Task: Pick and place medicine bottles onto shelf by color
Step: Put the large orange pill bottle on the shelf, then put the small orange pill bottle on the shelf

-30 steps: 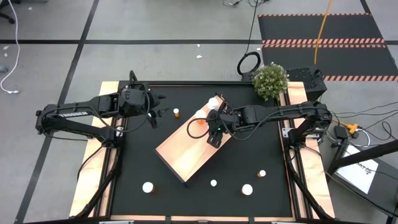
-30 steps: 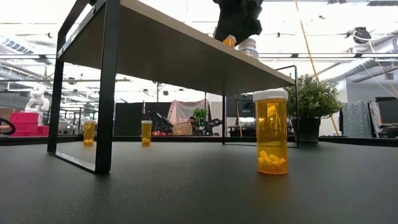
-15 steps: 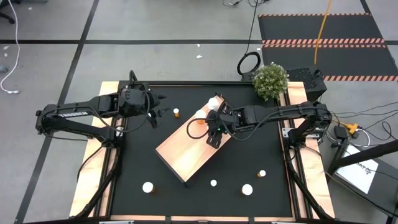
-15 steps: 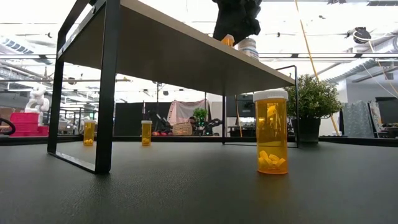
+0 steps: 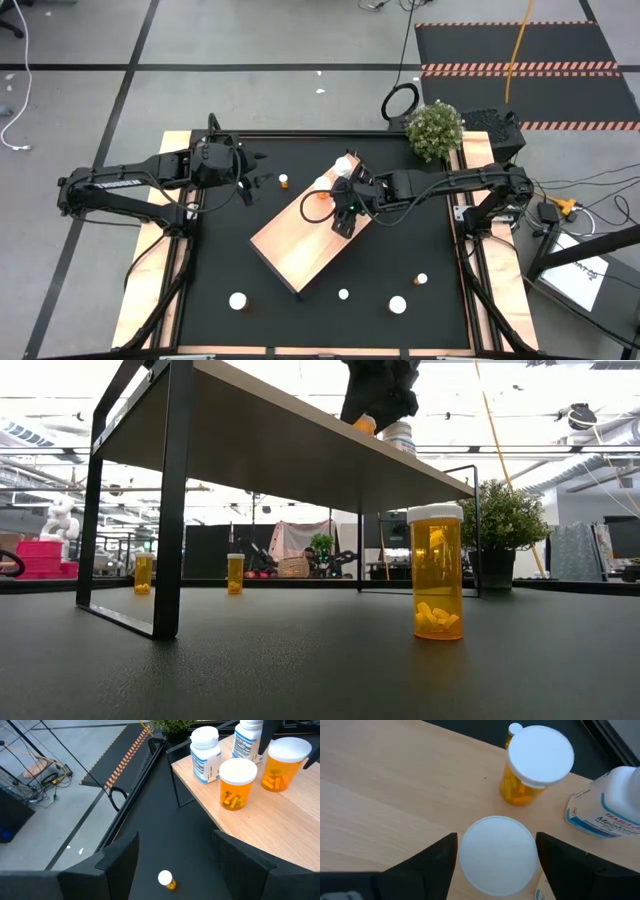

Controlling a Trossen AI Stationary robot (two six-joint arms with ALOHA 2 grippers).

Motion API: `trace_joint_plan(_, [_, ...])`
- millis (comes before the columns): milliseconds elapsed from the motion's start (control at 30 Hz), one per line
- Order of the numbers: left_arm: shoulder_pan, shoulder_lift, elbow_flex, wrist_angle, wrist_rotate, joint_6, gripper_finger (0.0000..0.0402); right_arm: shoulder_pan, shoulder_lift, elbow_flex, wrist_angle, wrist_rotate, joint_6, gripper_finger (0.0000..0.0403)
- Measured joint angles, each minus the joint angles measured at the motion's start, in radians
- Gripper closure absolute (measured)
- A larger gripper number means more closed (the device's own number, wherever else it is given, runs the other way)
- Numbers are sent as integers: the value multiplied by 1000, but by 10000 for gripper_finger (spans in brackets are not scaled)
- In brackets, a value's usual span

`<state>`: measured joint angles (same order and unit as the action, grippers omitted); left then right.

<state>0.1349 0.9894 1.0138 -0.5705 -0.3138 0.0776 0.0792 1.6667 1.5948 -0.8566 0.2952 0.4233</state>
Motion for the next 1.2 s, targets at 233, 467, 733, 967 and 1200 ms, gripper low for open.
trace_joint_plan(233, [0, 0, 0, 0, 0, 3, 149, 8, -60, -1, 31, 48, -23, 118])
trace_joint_plan(467, [0, 0, 0, -2, 0, 3, 149, 84, -140, -1, 37, 142, -35, 117])
trace_joint_plan(733, [0, 0, 0, -35, 0, -25, 149, 246, -177, 0, 7, 335, -44, 117])
trace_joint_plan(967, [0, 0, 0, -145, 0, -107, 149, 362, -176, -52, -62, 418, 26, 117])
trace_joint_plan(1200, [-5, 0, 0, -206, -4, -202, 149, 433, -175, -103, -75, 428, 38, 117])
